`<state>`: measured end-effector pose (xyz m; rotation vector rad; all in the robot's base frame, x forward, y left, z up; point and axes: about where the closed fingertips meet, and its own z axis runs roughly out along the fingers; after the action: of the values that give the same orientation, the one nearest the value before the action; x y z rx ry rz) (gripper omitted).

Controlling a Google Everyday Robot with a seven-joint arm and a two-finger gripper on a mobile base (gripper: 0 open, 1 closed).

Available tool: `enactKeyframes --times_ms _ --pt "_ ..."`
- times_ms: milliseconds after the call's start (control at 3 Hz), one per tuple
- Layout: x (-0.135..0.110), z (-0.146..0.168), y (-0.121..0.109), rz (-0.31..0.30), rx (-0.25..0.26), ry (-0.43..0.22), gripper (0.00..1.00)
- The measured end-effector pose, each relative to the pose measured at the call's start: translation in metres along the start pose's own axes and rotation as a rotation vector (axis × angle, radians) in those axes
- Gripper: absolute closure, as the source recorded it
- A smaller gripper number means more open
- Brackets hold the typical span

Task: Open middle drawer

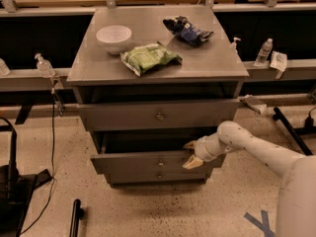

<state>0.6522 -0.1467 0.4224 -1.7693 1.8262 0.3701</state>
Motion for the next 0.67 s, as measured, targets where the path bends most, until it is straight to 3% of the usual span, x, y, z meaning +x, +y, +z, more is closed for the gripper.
enactKeyframes --times_ms 333,667 --pt "-0.024 -0.009 0.035 -0.046 0.025 -0.023 0.48" --pt "-0.056 -0.009 0.044 -0.077 0.107 -0.117 0.31"
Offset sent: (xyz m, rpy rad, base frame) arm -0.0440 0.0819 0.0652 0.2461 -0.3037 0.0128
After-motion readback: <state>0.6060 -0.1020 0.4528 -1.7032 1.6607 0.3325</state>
